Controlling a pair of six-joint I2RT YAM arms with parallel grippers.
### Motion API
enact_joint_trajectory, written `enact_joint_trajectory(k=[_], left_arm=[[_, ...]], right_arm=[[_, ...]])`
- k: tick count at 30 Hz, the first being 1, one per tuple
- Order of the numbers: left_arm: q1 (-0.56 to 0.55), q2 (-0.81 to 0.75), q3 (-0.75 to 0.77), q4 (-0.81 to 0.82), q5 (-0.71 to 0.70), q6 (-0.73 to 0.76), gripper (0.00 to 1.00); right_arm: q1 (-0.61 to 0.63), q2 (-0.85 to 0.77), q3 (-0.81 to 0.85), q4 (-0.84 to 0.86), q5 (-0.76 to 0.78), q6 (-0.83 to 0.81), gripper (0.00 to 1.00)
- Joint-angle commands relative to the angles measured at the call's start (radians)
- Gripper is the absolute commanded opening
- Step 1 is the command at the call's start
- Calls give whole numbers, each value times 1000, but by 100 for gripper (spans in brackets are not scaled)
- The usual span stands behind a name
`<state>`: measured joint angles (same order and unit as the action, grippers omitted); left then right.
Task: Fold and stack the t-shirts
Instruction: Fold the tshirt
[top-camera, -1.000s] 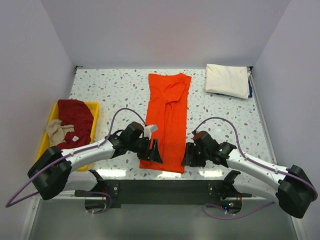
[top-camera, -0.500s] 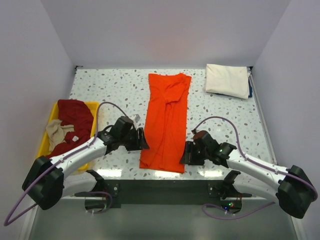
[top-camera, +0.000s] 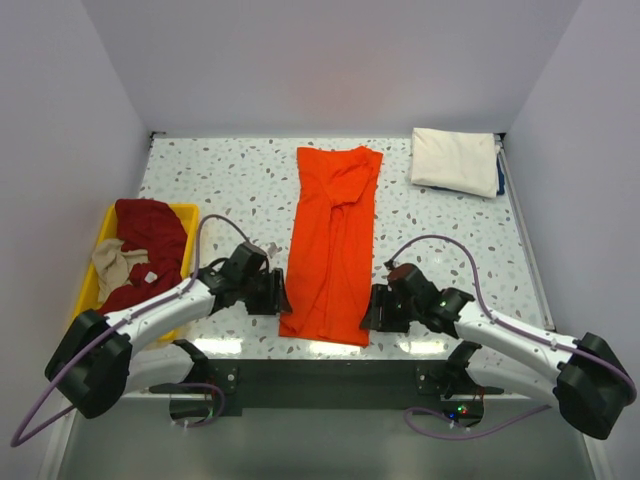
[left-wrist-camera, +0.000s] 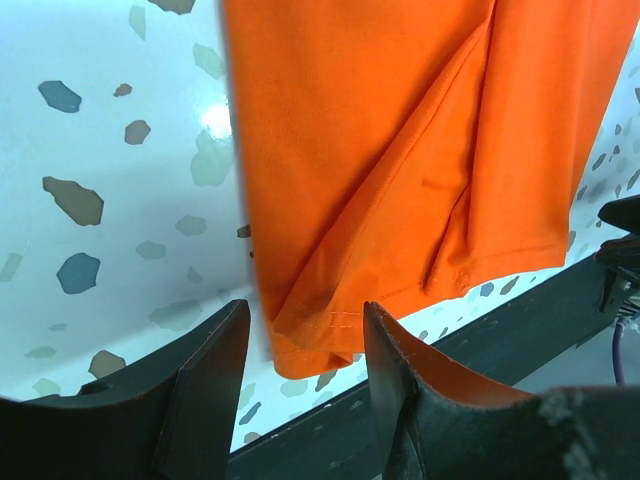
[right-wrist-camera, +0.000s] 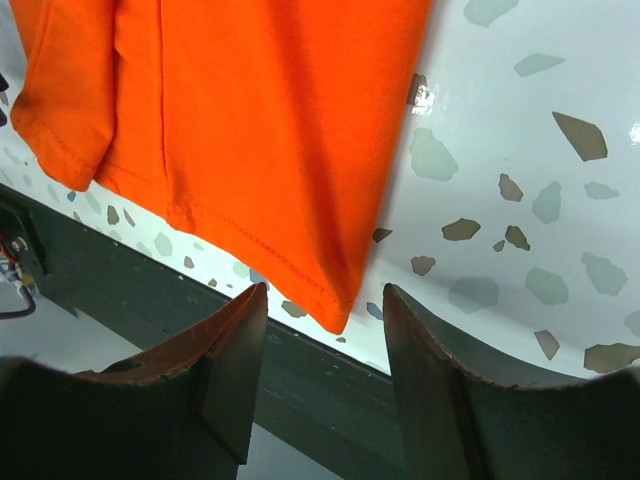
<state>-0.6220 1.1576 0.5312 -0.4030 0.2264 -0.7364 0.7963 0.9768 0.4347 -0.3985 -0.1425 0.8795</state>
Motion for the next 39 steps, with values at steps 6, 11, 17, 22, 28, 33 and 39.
enact_joint_trajectory(k=[6, 11, 17, 22, 28, 33, 39], left_arm=[[-1, 45, -11, 81, 96, 19, 53], [-2, 34, 1, 95, 131, 25, 52], [-7, 40, 10, 99, 154, 35, 51], [-27, 40, 13, 131, 192, 26, 50], [-79, 60, 46, 150, 206, 17, 50], [-131, 97, 52, 202, 220, 0, 50], [-199, 160, 70, 294, 248, -37, 54]], right_arm=[[-2, -35, -17, 24, 6, 18, 54], [-2, -47, -22, 20, 14, 22, 54], [-2, -44, -28, 27, 12, 24, 54], [-2, -47, -28, 26, 14, 24, 54], [0, -49, -36, 27, 12, 26, 54], [-2, -58, -40, 24, 15, 29, 54], [-2, -78, -48, 15, 18, 35, 54]])
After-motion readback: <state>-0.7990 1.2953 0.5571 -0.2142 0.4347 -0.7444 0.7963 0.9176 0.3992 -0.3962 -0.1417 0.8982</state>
